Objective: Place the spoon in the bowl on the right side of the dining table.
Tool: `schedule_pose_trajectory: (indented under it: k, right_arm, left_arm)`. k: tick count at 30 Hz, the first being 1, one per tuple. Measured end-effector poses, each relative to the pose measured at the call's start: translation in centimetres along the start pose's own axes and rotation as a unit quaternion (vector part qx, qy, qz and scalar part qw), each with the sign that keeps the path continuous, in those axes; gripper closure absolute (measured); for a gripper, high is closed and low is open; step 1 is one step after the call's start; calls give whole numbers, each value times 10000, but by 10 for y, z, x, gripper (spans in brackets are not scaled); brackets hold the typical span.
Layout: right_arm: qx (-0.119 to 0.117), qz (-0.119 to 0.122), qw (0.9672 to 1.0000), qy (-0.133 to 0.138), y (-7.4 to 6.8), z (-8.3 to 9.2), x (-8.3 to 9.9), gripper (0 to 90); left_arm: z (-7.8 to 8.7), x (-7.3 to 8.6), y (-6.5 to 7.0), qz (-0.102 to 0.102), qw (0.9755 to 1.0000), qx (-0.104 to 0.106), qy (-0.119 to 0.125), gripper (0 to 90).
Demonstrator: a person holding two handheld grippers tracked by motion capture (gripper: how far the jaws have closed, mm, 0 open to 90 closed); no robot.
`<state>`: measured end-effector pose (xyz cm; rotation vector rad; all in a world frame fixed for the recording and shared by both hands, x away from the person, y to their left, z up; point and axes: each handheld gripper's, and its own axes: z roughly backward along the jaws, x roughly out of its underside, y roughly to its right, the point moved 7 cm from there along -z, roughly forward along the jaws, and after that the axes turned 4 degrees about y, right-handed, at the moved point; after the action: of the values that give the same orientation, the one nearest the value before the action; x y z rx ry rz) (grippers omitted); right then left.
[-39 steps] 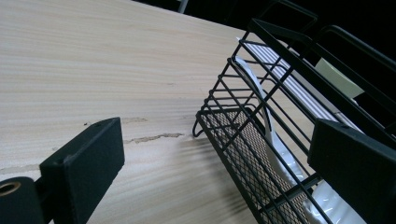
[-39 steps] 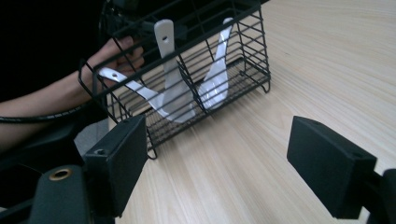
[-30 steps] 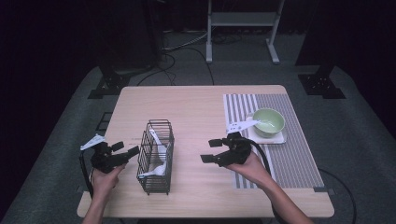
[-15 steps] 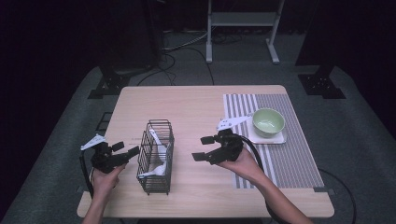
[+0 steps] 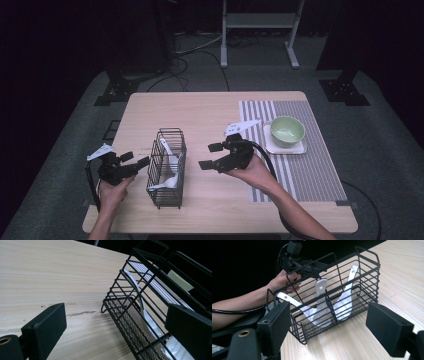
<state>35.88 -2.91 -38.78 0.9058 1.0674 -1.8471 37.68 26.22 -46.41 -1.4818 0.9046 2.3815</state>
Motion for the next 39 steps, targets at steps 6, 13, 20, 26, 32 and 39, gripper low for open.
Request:
schedule_pose_trajectory:
  k: [6,13,20,26,32,39]
  right_arm:
    - [-82,60,9999,-66,-7,-10,-8,190]
    - [-125,112,9996,-217,-12,-24,-12,192]
    - [-148,61,9995,-287,-11,-32,-14,214]
    - [-148,-2,9992,-369,-10,-38,-13,223]
    - [-144,8,9989,-457,-11,-46,-14,285]
    - [-158,-2,9984,-536,-12,-54,-14,341]
  left_arm:
    - [0,0,0,-3,10000,9,5,28]
    - [1,0,-1,9,10000,19,-11,28]
    - [1,-1,-1,29,10000,12,3,28]
    - [0,0,-1,29,10000,15,5,27]
    - [0,-1,0,30,10000,15,9,27]
    - [0,0,0,28,10000,9,4,27]
